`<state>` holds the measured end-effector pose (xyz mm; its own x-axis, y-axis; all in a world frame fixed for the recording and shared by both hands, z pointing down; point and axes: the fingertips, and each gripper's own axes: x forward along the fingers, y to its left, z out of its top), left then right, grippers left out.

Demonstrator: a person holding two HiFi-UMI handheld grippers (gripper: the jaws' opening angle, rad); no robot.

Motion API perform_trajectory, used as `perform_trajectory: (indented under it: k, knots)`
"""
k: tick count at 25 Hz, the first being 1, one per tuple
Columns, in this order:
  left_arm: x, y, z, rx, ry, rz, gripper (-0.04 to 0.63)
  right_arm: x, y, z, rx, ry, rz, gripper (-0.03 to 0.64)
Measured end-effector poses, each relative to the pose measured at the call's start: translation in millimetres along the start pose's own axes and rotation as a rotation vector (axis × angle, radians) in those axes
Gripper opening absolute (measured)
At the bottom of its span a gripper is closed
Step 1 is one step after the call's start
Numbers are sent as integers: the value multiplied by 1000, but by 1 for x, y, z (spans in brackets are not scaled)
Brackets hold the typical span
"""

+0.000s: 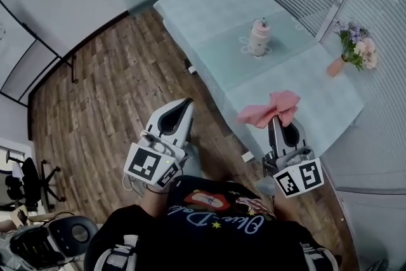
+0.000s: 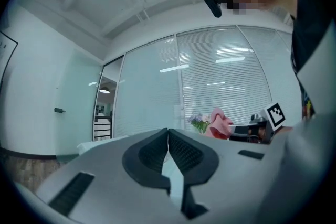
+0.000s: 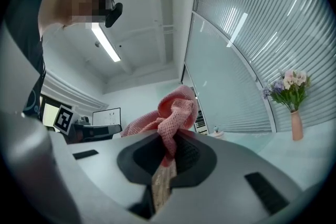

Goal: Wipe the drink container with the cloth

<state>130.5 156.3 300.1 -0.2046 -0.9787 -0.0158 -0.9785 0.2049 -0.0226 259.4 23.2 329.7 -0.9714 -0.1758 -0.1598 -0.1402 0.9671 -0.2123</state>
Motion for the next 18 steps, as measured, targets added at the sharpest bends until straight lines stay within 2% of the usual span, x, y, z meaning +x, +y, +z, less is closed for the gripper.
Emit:
perform_trajectory:
  k: [6,18]
  knots:
    - [51,24,8,-3,-33,-137,5,22,-22,6,-26,-16,-140,17]
    - [127,135,-13,-38,-13,-295,5,123,-42,-17,-29,-16,-377,17]
